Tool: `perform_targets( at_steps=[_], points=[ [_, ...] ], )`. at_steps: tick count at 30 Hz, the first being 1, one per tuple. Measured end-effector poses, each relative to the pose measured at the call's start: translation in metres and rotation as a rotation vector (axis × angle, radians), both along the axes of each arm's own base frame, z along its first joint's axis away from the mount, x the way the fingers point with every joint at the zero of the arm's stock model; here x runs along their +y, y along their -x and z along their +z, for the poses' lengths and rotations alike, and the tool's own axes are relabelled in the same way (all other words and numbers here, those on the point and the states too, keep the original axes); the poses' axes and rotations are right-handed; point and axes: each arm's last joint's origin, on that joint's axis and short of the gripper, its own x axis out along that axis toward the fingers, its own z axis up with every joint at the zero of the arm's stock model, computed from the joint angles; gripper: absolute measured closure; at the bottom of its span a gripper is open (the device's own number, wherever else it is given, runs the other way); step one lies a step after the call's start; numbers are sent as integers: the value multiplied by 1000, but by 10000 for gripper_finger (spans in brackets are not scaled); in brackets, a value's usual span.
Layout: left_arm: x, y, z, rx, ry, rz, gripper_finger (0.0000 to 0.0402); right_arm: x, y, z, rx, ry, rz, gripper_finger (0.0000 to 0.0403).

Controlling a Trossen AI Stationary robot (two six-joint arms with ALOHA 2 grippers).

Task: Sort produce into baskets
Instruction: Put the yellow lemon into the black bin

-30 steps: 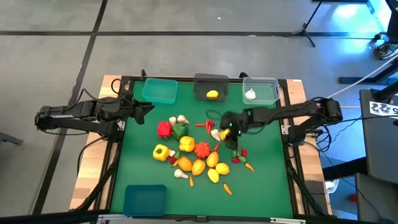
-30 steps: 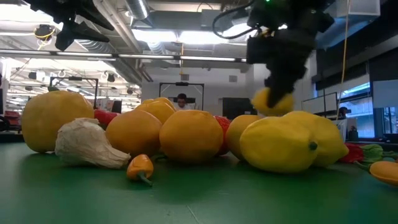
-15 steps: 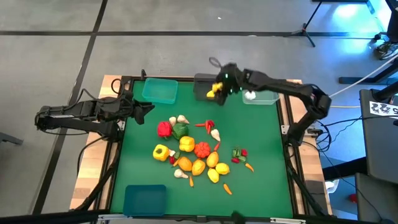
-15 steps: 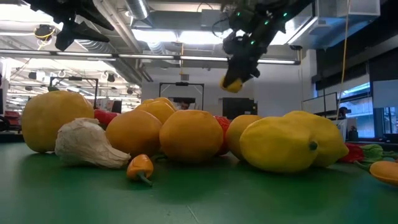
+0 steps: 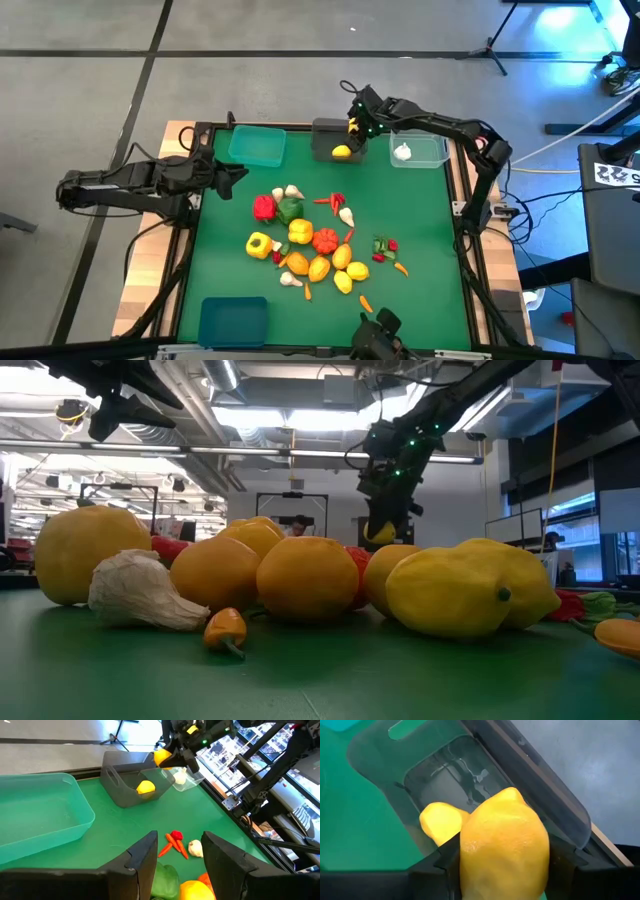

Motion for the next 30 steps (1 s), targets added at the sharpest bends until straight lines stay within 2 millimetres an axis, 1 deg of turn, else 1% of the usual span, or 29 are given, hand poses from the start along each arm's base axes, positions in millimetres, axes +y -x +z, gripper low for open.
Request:
perform_targets(
  at_steps=[9, 14, 16, 18, 21, 23, 26, 30],
  points=[
    [1, 0, 0, 2, -10, 19, 251, 1, -1, 0, 4, 12, 21, 153],
    [1, 0, 0, 6, -10, 19, 251, 0, 0, 2, 23, 37, 5, 143],
    [1, 1, -1, 12, -9, 19, 251, -1, -1, 8, 23, 35, 7, 145],
    [1, 1, -2, 28, -4, 22, 251, 1, -1, 18, 9, 11, 48, 148],
    [0, 2, -4, 46, -3, 21, 251, 10, -3, 40, -48, -39, 141, 150],
    [0, 2, -5, 53, -4, 21, 251, 24, -7, 55, -78, -67, 232, 150],
    [0, 2, -4, 52, -6, 20, 251, 53, -12, 70, -93, -122, 373, 150],
    [0, 2, -4, 52, -7, 20, 251, 108, -18, 77, -48, -233, 553, 150]
  ],
)
